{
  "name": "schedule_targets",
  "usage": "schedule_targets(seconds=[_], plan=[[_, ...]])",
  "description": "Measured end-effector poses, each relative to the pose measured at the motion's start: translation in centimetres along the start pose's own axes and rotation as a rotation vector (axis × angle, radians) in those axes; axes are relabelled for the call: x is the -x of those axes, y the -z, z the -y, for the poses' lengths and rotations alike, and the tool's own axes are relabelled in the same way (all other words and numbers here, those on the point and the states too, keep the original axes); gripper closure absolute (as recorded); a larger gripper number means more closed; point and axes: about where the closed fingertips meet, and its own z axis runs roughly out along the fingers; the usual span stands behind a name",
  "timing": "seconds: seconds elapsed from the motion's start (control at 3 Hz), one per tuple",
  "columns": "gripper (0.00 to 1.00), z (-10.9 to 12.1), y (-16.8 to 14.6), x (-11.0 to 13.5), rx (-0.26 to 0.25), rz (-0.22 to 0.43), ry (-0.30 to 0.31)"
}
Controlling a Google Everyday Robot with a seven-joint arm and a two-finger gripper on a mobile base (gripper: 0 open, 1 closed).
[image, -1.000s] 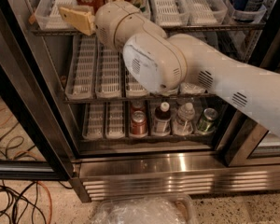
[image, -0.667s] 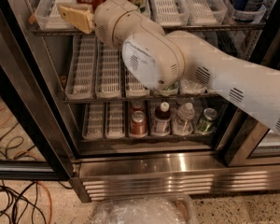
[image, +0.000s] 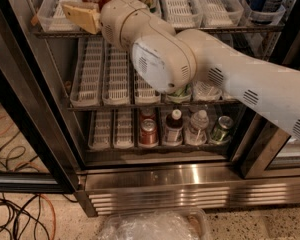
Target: Pick coke can from top shelf of fridge
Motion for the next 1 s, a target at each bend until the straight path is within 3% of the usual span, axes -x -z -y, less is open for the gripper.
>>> schedule_targets(seconds=[0.33, 1.0], plan=[[0.28, 0.01, -0.15, 0.05, 0.001, -0.003, -0.008], [0.70, 0.05, -0.44, 0.26, 0.003, -0.003, -0.025]])
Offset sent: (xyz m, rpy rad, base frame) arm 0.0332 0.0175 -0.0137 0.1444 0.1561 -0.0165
